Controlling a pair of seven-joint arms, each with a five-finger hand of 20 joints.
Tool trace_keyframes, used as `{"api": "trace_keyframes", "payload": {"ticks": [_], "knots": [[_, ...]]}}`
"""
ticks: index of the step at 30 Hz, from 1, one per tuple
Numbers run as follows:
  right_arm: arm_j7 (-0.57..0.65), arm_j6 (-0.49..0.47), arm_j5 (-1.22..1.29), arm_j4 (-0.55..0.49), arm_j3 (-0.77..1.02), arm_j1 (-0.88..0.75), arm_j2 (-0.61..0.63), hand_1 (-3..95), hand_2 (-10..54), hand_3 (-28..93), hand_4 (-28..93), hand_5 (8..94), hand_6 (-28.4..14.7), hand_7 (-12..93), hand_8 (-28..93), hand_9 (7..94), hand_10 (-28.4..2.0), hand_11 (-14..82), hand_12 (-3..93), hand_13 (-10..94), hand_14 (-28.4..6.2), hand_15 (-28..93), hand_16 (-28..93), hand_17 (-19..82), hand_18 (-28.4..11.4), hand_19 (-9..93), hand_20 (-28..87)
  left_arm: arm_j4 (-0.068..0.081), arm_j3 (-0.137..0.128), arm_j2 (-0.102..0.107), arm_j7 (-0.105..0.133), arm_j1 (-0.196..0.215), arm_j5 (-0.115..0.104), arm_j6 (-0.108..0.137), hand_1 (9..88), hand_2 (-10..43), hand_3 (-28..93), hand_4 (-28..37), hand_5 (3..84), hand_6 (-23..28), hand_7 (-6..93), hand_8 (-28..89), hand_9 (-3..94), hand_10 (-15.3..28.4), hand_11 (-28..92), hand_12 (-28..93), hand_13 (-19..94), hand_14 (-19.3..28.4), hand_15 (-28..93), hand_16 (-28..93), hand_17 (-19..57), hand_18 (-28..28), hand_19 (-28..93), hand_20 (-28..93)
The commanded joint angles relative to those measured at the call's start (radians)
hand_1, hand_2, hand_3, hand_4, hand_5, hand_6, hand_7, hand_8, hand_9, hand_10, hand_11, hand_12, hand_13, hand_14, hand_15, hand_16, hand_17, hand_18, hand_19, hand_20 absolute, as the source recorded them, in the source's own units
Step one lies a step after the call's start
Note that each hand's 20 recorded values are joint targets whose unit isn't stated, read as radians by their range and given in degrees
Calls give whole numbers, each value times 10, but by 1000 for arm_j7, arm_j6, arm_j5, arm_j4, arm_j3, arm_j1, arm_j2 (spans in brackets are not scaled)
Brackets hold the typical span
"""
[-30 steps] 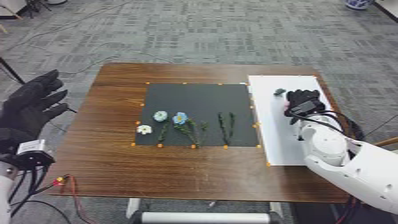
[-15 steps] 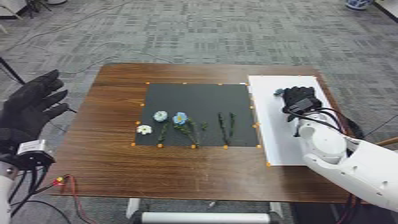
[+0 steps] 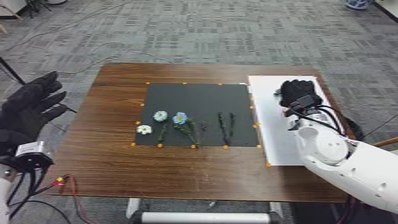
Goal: Arrange flowers
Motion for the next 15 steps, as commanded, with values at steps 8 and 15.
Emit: {"api": "trace_keyframes", "payload": {"ticks": [8,15], "knots": [[82,-281,-5,-137,87,26,-62,440,-95,804,-283,665,11,353,-32,729,-62,223,416,656,-60,784,382,361,-201,904,573,-12,2,-11,-7,1,7,5,233,-17,673,-283,197,13,203,-98,151,85,182,189,48,117,407,-50,-132,180,367,114],[102,-336,10,-146,183,-98,7,378,-95,750,-283,530,-46,244,-119,549,-126,298,247,580,-97,813,356,334,-215,905,584,-11,-2,-15,-3,7,4,5,232,-18,674,-283,198,13,204,-99,153,86,183,187,49,118,407,-51,-132,181,367,113]]}}
